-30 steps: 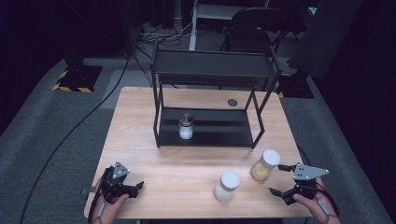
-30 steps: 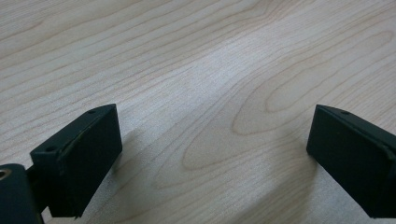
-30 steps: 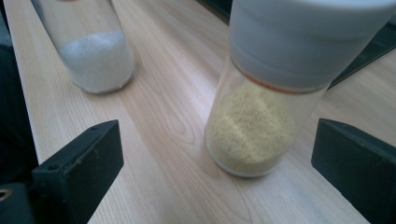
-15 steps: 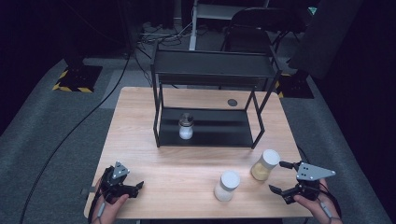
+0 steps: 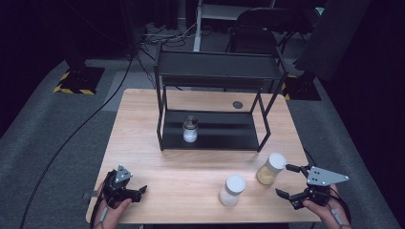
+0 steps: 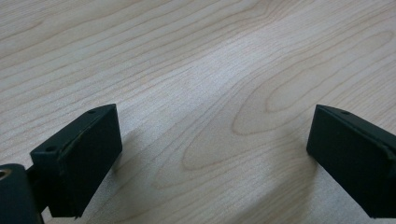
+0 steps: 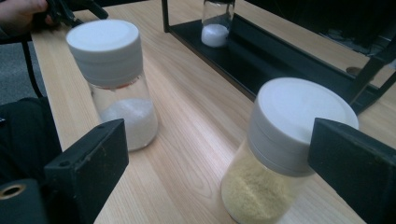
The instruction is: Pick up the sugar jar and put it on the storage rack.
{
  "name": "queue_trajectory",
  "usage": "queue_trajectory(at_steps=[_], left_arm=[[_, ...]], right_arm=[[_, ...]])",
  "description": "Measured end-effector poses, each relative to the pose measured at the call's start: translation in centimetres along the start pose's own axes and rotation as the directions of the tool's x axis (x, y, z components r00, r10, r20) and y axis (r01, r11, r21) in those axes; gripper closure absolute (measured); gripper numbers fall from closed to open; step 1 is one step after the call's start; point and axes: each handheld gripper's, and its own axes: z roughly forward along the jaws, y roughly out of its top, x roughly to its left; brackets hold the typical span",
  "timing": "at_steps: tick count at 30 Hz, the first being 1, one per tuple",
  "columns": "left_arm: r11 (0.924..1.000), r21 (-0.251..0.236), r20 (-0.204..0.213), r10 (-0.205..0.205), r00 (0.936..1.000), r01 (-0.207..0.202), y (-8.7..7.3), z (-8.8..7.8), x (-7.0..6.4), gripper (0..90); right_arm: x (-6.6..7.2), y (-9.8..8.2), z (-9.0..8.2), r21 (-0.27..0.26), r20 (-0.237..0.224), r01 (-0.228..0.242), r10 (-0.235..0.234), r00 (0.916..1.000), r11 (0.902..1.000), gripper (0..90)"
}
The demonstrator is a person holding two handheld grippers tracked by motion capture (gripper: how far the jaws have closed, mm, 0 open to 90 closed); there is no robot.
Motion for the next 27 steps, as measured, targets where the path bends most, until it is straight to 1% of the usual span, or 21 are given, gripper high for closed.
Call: queue_trajectory(at_steps=[6,11,14,18,23,27], left_arm=[[1.0000,0.000,0.000,0.001,1.0000,-0.001,0.0,0.0,0.0,3.3],[1.0000,0.000,0.000,0.000,1.0000,0.000,0.0,0.0,0.0,3.3],[1.0000,-0.001,0.000,0.001,1.0000,-0.001,0.0,0.0,0.0,3.3],[1.0000,-0.001,0.000,0.002,1.0000,-0.002,0.0,0.0,0.0,3.3],[1.0000,0.000,0.000,0.002,1.0000,-0.002,0.0,0.0,0.0,3.3],[1.0000,0.000,0.000,0.002,1.0000,-0.002,0.0,0.0,0.0,3.3]], right_arm=[[0.6,0.5,0.1,-0.027,-0.008,0.009,-0.009,0.9999,0.9996,5.0],[1.3,1.0,0.4,-0.057,-0.013,0.020,-0.020,0.9997,0.9982,5.2],[1.7,1.3,0.7,-0.072,-0.020,0.017,-0.018,0.9996,0.9973,5.2],[2.2,1.9,1.4,-0.058,-0.021,0.005,-0.006,0.9998,0.9983,5.7],[2.5,2.3,2.1,-0.074,-0.028,-0.011,0.009,0.9996,0.9972,5.9],[2.7,2.8,2.8,-0.071,-0.046,-0.003,0.000,0.9989,0.9975,5.9]])
